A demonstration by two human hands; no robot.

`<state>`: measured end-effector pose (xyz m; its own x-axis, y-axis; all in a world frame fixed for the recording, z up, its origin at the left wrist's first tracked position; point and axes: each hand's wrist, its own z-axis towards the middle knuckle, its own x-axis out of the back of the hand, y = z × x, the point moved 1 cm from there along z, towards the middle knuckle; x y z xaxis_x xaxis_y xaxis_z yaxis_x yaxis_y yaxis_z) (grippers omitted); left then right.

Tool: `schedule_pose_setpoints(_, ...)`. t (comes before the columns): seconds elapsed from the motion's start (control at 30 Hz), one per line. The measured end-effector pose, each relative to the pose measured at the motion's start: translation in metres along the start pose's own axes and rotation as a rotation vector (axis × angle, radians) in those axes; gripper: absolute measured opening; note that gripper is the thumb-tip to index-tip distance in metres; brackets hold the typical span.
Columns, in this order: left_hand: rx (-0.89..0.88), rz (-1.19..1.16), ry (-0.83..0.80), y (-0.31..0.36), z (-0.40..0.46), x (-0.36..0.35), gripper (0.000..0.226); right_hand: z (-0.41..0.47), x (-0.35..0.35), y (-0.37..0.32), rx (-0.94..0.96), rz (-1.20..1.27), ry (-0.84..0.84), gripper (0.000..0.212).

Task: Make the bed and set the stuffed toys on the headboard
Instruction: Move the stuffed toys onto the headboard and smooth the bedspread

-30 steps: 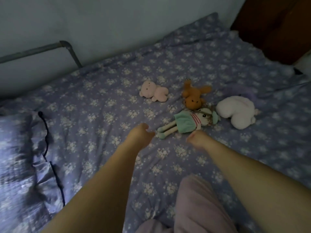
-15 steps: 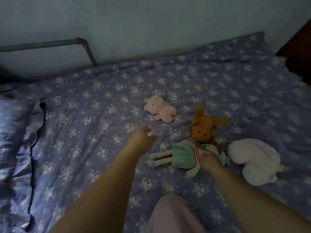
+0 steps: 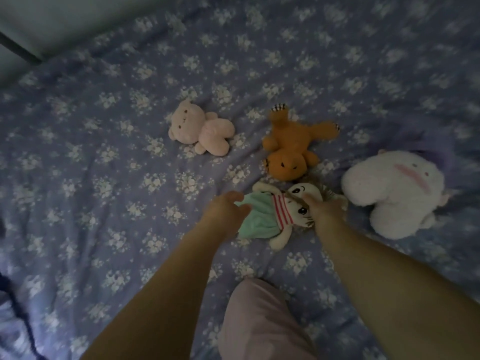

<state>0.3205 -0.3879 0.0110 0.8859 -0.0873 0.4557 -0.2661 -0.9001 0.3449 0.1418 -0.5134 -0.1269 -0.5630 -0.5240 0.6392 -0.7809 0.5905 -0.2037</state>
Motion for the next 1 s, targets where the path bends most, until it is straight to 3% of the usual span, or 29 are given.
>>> schedule_pose_setpoints(0.13,-0.004,0.046,-0.010,-0.002,0.007,-0.002,0.041,0.022,-0.005,0.002,-0.123,0.209,-0.138,0.104)
schedule_pose_setpoints(0.2,-0.003,0.025,-0.004,-0.002,0.010,-0.002,0.042,0.036,-0.010,0.005,-0.099,0.332,-0.241,0.075)
schedule_pose_setpoints(0.3,-0.002,-0.014,0.003,-0.001,0.010,-0.001,0.043,0.011,-0.005,-0.015,-0.060,0.369,-0.207,0.048)
schedule_pose_setpoints(0.37,-0.003,-0.046,0.008,0.000,0.008,0.003,0.045,-0.013,0.002,-0.032,0.058,0.393,-0.136,0.049)
schedule_pose_setpoints(0.43,-0.029,-0.054,0.032,0.000,0.004,0.011,0.048,-0.044,0.014,-0.048,0.230,0.337,-0.178,0.051)
schedule_pose_setpoints(0.6,-0.179,-0.097,0.170,-0.014,-0.023,0.070,0.093,-0.148,0.040,-0.123,0.692,0.305,-0.702,0.045)
schedule_pose_setpoints(0.67,-0.222,-0.281,0.153,-0.023,-0.038,0.095,0.101,-0.180,0.045,-0.154,0.813,0.251,-0.845,0.049)
schedule_pose_setpoints(0.73,-0.237,-0.476,0.141,-0.041,-0.059,0.122,0.095,-0.216,0.042,-0.181,0.923,0.176,-0.949,0.057)
schedule_pose_setpoints(0.83,-0.254,-0.511,0.188,-0.085,-0.097,0.161,0.088,-0.292,0.029,-0.213,1.085,0.089,-1.075,0.067)
schedule_pose_setpoints(1.0,-0.348,-0.611,0.432,-0.166,-0.157,0.212,0.075,-0.426,0.003,-0.225,1.325,-0.055,-1.064,0.084)
